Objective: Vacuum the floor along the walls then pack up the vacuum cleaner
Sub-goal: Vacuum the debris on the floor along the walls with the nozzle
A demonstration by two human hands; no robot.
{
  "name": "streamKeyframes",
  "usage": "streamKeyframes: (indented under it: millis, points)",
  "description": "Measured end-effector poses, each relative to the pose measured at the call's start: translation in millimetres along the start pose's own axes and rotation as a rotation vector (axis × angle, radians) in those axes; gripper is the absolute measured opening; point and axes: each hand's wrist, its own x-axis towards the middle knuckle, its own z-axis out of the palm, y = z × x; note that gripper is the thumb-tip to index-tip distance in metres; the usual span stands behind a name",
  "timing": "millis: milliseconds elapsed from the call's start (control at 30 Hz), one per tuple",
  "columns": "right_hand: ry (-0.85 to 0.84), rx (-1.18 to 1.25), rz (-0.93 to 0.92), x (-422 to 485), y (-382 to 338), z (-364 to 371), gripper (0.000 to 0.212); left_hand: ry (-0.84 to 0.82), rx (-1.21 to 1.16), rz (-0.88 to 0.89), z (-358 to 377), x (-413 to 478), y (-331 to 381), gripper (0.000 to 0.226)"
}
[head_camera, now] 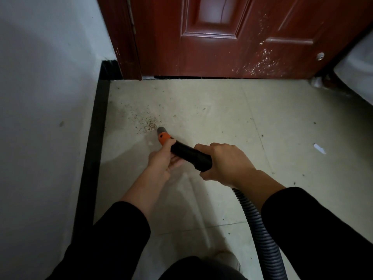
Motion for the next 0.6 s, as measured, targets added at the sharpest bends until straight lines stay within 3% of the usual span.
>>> streamKeyframes:
  millis: [600]
  points:
    - [-0.01, 0.013, 0.041, 1.8, 15.9, -20.4, 0.029, -0.047, -0.015, -0.031, 26.9, -0.2, 4.0, 0.029]
